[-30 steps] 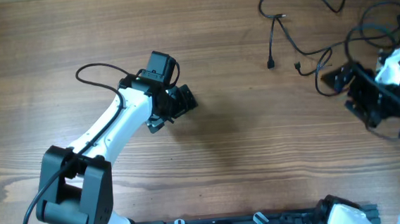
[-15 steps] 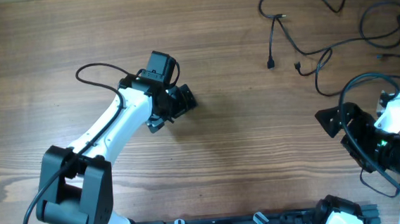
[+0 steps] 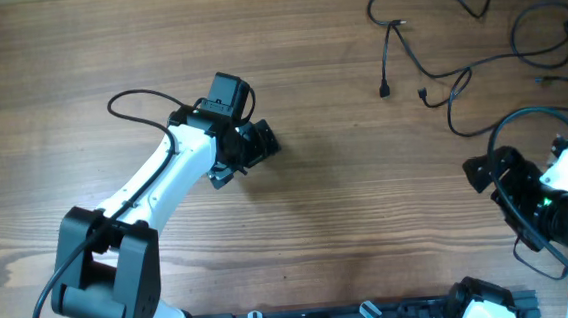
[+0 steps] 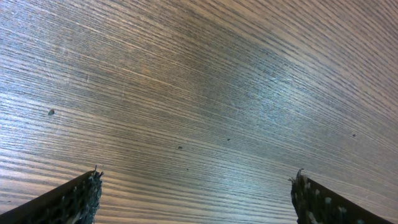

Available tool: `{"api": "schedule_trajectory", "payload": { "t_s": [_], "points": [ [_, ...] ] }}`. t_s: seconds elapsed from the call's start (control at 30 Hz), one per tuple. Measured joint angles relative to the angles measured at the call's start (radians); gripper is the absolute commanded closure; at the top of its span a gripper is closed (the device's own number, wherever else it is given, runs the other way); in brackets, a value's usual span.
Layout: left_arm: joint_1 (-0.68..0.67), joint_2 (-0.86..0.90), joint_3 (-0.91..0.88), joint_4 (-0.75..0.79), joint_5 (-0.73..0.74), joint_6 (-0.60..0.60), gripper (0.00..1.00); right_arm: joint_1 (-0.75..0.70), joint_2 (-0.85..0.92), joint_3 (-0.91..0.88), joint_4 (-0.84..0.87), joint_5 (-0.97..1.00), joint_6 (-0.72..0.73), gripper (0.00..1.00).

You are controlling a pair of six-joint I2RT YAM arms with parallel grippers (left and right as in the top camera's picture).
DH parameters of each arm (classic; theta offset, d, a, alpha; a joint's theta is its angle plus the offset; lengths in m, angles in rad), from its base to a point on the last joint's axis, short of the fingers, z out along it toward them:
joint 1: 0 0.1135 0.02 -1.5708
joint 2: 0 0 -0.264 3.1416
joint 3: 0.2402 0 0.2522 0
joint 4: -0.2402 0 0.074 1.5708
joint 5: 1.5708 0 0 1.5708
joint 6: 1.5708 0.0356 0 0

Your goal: Untangle cables

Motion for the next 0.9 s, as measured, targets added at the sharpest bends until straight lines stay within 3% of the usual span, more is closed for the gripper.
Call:
{"api": "schedule_trajectory", "payload": {
  "t_s": [0.23,0.57,0.8,0.9],
  "points": [
    [0.0,0.0,0.0,0.0,0.0,0.0,0.0,0.0,0.0,0.0,0.001,0.097,-0.004,0.0],
    [0.0,0.0,0.0,0.0,0.0,0.0,0.0,0.012,0.0,-0.002,0.074,0.109,-0.22,0.0],
    [0.0,0.0,0.0,0.0,0.0,0.0,0.0,0.311,-0.066,-0.011,0.242,0.128,-0.243,0.0],
    [0.0,0.0,0.0,0.0,0.0,0.0,0.0,0.365,-0.14,-0.011,0.257,0.14,-0.243,0.0]
  ]
}}
